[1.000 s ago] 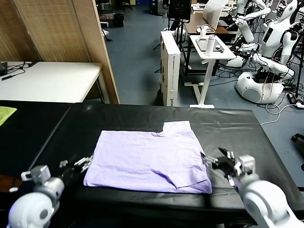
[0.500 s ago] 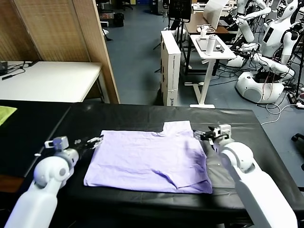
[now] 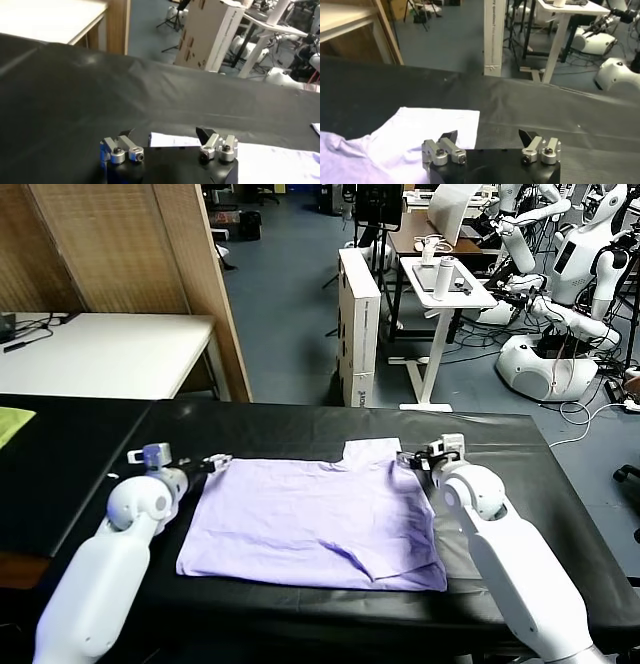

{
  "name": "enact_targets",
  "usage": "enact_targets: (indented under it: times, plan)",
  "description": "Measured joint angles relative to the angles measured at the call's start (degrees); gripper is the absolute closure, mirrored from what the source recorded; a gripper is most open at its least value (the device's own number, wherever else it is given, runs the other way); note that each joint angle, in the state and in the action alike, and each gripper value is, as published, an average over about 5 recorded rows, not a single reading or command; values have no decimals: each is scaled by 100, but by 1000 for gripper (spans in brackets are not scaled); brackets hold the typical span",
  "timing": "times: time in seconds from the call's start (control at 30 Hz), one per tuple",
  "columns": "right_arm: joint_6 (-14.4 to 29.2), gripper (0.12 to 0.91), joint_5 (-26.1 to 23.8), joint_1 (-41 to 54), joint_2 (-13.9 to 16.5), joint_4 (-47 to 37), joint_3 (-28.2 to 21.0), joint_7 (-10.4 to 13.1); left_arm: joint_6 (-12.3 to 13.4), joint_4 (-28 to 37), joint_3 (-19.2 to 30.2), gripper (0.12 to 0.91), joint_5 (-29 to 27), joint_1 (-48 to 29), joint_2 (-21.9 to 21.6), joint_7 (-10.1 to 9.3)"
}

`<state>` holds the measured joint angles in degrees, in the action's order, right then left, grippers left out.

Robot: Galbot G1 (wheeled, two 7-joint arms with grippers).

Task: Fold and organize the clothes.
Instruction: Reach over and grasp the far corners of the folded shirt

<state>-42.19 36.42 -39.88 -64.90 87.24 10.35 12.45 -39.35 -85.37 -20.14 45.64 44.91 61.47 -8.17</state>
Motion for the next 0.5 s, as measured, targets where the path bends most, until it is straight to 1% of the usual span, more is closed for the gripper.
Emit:
enact_targets:
  times: [0.23, 0.3, 0.37, 0.43, 0.5]
  plan:
    - [0, 123, -2, 90, -113, -211, -35, -71, 26, 168, 11, 123, -44, -19, 14, 33]
    - [0, 148, -2, 102, -135, -259, -43, -79, 33, 178, 11, 125, -52, -8, 13, 37]
    - [0, 185, -2, 105, -148, -286, -46, -85, 39, 181, 11, 141, -58, 8, 12, 38]
    - [0, 226, -2, 100, -152, -294, -47, -92, 43, 168, 12, 187, -60, 31, 10, 36]
    - [0, 251, -2, 90, -151, -299, -51, -99, 39, 127, 13, 235, -56, 66, 4, 34]
